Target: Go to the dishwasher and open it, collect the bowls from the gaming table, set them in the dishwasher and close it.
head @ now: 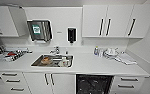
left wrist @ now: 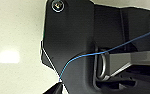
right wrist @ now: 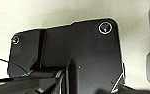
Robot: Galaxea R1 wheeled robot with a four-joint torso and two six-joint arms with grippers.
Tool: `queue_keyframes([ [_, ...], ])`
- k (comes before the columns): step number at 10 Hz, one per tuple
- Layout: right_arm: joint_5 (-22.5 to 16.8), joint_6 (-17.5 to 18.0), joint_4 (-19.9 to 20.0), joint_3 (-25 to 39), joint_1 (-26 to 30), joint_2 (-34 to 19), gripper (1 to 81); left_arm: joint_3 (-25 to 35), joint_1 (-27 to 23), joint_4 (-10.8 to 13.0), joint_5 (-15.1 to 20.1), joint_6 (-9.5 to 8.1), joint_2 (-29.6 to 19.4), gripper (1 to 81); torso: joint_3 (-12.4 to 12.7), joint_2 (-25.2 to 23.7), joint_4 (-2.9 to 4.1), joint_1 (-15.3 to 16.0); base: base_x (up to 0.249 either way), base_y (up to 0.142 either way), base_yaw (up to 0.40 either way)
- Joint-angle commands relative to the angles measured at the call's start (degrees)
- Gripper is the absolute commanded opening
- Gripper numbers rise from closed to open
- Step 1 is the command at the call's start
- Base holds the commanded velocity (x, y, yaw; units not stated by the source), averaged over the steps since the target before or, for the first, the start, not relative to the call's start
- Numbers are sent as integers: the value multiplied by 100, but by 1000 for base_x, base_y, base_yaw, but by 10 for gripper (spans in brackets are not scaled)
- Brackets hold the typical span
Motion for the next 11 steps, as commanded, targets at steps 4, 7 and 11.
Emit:
queue_keyframes([
  [4,-545,-16,-129,-7,183,51,811,645,-482,436,307,63,-355,811,0,0,0,0,0,0,0],
  [7,-589,-7,-103,45,183,86,811,645,-500,419,315,46,-320,811,0,0,0,0,0,0,0],
  [11,-563,-25,261,-33,16,157,811,636,-500,375,351,28,-347,811,0,0,0,-2,0,0,0],
])
